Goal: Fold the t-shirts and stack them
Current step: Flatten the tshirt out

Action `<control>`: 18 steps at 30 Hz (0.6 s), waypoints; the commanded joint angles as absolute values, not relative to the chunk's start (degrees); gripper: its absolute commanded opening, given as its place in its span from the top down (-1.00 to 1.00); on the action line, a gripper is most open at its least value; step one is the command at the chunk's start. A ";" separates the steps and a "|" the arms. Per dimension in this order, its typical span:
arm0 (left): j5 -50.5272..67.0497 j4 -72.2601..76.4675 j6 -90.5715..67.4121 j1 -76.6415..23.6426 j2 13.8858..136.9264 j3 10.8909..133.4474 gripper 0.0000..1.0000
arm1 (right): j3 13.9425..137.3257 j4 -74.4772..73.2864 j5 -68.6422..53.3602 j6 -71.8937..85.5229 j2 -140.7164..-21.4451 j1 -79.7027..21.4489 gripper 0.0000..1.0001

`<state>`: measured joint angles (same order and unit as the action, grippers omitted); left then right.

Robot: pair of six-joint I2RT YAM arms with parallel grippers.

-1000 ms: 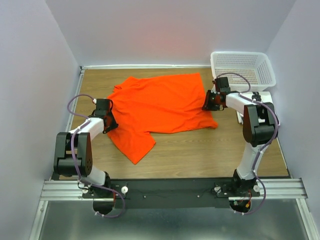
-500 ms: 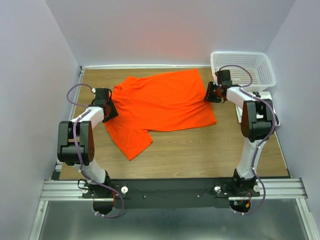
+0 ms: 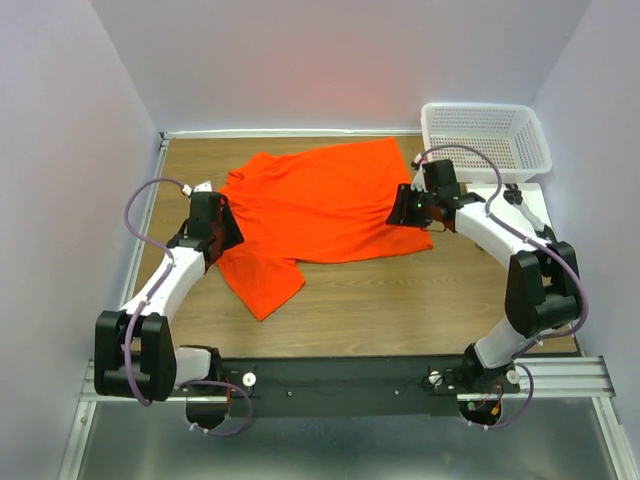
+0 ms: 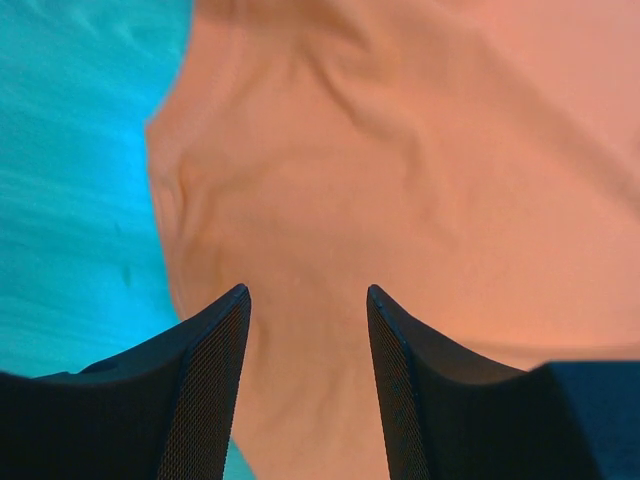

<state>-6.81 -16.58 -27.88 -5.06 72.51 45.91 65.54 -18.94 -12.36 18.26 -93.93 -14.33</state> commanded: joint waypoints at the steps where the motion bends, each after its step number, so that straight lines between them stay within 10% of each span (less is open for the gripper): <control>1: -4.84 -17.06 -30.76 -5.71 72.77 40.52 -0.15 | 59.60 -20.39 -14.41 20.30 -90.89 -15.99 0.00; 18: -9.49 -12.65 -26.46 -5.45 90.95 46.58 -0.04 | 58.09 -16.44 -4.49 19.95 -97.38 -15.91 0.02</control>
